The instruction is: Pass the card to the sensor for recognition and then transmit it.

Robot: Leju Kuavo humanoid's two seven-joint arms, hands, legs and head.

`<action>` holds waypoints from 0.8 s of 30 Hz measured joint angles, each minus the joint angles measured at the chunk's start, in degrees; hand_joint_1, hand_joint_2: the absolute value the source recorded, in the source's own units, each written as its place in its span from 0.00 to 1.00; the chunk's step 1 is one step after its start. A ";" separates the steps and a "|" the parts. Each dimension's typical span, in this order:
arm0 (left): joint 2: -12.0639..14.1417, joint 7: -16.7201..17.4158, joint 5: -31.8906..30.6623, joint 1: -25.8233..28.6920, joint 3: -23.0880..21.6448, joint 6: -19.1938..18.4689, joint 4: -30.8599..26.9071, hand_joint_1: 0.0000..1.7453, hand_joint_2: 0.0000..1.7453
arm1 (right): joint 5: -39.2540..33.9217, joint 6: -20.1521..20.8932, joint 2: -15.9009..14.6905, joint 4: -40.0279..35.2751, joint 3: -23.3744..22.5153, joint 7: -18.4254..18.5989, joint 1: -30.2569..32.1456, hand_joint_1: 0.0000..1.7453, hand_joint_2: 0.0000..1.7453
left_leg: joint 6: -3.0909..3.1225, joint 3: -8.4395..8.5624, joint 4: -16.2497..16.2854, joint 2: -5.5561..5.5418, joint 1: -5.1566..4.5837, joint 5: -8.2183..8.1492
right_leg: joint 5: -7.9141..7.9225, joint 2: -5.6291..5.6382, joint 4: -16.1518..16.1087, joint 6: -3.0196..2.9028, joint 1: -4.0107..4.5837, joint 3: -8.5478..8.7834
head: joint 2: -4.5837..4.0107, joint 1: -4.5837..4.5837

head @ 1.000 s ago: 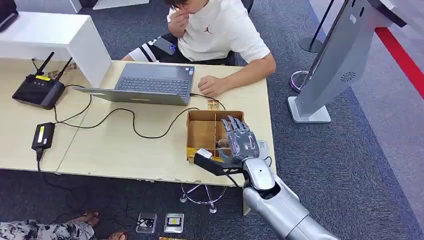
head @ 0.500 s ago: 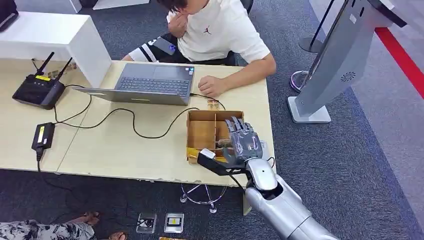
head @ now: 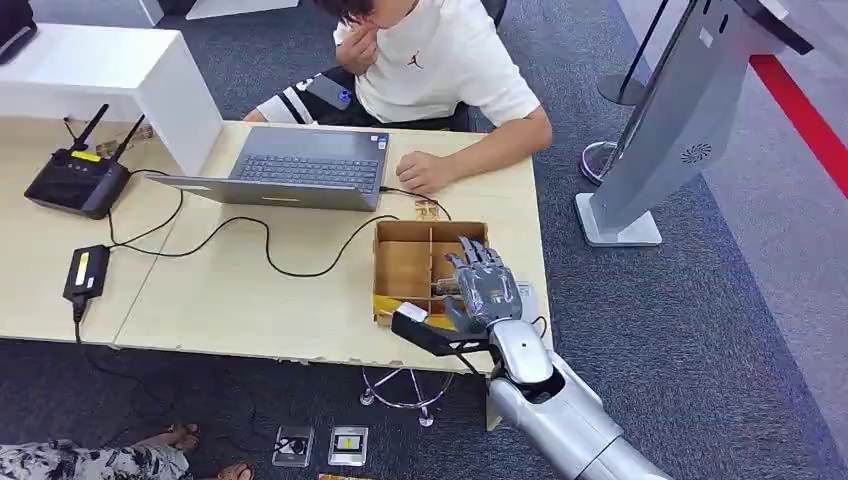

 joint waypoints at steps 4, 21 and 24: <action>0.00 0.00 0.07 0.00 0.00 0.17 0.00 0.00 1.00 | 0.13 0.52 0.20 0.00 0.06 -0.04 0.00 0.30 1.00 | 0.00 0.00 0.00 0.00 0.00 0.00 | 0.00 0.01 0.00 0.00 0.00 0.00 | 0.00 -0.02; -0.04 0.50 0.28 0.00 0.00 0.94 0.00 0.00 1.00 | 0.24 1.81 0.83 0.04 0.15 -0.37 0.00 0.58 1.00 | 0.00 0.00 0.00 0.00 0.00 0.00 | 0.00 0.00 0.00 0.00 0.00 0.00 | 0.00 -0.02; -0.09 0.50 0.46 0.00 0.00 1.33 0.00 0.00 1.00 | 0.24 2.10 0.96 0.04 0.26 -0.39 0.00 0.61 1.00 | 0.00 0.00 0.00 0.00 0.00 0.00 | 0.00 0.00 0.00 0.00 0.00 0.00 | 0.02 -0.02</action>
